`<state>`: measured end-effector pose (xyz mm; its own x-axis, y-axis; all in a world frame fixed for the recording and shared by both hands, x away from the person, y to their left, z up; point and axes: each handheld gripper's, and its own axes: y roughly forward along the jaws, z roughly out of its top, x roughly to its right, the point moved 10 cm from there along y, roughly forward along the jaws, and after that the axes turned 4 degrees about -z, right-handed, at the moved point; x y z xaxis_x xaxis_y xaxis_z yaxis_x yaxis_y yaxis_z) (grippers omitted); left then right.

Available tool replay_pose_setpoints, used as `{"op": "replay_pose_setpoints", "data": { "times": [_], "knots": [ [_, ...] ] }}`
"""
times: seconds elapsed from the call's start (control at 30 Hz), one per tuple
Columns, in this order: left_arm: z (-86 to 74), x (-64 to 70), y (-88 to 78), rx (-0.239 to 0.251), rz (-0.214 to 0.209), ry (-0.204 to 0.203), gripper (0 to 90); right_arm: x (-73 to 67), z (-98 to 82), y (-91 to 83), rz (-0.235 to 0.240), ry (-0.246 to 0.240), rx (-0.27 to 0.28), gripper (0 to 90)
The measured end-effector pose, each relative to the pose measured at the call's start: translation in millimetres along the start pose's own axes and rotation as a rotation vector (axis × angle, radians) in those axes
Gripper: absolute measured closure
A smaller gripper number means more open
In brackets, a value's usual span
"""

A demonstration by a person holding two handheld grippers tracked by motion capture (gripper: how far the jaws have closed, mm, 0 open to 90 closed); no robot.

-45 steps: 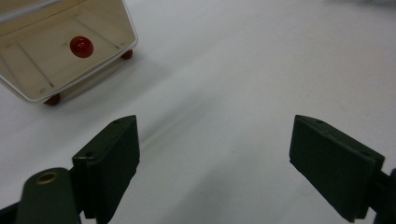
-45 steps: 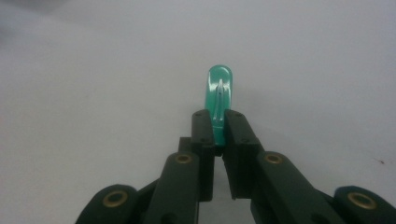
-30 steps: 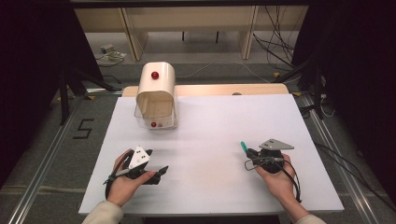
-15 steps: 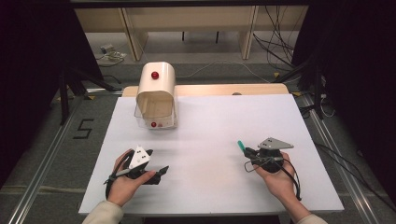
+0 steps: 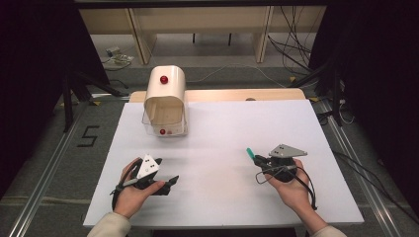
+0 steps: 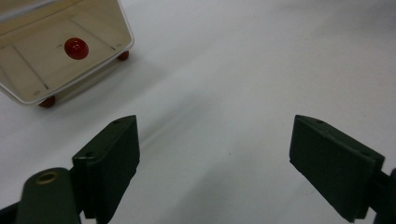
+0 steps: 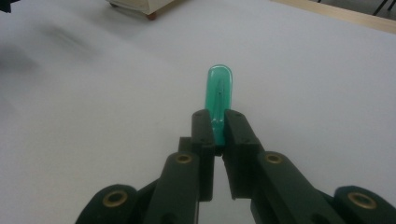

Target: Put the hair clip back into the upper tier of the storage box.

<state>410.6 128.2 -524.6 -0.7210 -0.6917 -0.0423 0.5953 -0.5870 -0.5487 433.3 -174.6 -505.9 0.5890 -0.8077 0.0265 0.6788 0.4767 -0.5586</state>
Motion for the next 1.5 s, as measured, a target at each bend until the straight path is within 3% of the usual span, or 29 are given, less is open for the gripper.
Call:
{"op": "replay_pose_setpoints", "data": {
  "times": [1.5],
  "knots": [
    [1.7,2.8,3.1,0.008,-0.012,-0.003,15.9,-33.5,45.7,11.3,0.076,-0.055,0.054,83.7]
  ]
}}
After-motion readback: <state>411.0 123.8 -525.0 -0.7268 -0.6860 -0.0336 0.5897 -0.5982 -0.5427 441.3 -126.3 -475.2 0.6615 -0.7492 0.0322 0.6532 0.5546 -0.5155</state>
